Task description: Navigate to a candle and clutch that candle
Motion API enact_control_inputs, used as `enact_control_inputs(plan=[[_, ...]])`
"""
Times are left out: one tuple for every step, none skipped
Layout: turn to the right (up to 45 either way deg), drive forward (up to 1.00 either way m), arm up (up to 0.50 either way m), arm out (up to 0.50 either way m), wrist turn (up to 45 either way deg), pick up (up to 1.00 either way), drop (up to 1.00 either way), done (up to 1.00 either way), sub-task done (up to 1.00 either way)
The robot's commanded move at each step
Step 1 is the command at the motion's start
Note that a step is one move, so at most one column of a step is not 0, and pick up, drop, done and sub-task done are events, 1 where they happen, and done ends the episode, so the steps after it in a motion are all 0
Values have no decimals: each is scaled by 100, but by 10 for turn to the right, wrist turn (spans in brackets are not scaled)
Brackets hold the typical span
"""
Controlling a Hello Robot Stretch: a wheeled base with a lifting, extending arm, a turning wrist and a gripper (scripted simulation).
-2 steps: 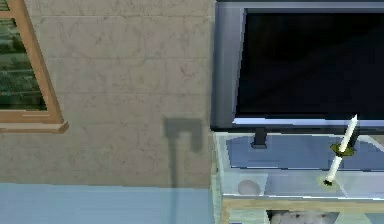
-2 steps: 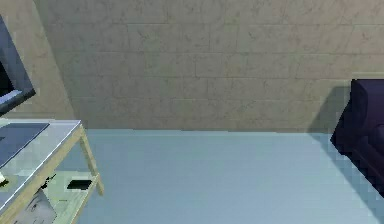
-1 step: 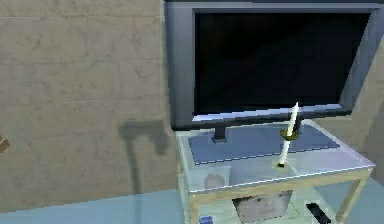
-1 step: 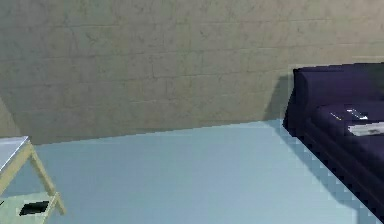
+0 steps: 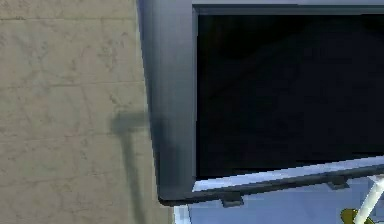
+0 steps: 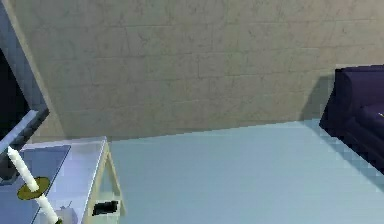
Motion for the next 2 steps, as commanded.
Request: enact_control_inputs(plan=[[-360,0,0,0,0,0,0,0,0],[0,0,50,0,0,0,0,0,0]])
